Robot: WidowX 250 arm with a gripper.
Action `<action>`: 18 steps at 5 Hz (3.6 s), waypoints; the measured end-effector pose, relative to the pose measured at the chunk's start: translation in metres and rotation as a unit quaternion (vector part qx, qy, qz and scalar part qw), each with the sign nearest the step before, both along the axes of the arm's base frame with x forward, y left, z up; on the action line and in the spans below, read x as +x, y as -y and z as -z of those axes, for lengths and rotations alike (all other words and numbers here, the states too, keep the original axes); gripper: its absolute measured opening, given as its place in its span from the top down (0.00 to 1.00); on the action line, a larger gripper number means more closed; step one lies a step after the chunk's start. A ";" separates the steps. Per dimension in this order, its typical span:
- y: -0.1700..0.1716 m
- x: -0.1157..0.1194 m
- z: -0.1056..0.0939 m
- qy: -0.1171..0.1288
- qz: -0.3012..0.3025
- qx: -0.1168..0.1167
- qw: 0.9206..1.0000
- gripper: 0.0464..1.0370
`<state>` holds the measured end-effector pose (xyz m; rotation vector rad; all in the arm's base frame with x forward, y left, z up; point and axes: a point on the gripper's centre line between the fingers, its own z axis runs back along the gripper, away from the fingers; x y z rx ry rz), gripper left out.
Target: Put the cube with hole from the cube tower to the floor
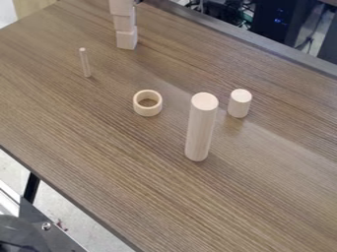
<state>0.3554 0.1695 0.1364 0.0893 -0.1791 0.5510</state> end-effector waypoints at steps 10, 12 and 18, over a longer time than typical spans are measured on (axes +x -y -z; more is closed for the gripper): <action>-0.031 0.026 0.042 -0.039 -0.008 -0.015 0.999 0.45; -0.024 0.019 0.038 -0.025 -0.002 -0.032 0.999 0.45; 0.079 0.022 0.051 -0.001 0.172 -0.031 0.985 0.45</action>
